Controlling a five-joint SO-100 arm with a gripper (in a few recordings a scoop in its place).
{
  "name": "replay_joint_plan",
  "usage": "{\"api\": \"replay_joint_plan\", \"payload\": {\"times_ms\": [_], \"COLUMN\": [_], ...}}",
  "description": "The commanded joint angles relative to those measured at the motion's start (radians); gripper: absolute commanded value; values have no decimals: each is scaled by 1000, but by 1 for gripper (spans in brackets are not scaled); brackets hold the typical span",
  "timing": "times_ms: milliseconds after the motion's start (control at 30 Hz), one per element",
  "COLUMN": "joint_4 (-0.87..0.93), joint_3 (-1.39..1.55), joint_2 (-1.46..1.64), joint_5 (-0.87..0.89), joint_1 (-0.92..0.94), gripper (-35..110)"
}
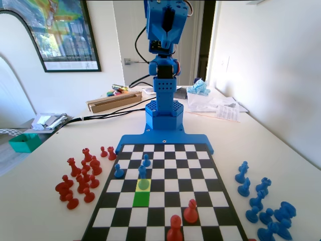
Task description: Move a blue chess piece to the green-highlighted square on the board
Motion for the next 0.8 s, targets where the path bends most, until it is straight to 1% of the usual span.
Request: {"api": "replay_joint_plan", "payload": {"times_ms": [0, 100, 200, 533, 633, 767], "joint_4": [-3, -3, -15, -212, -252, -258], "joint_3": [3, 0, -38, -222, -270, -318], "joint_2": [2, -3, -63, -430, -548, -693], "joint_5": [-15, -17, 18, 150, 201, 268], "joint_1": [2, -6, -11, 46, 74, 120], "gripper": [1, 1, 1, 1, 1, 1]}}
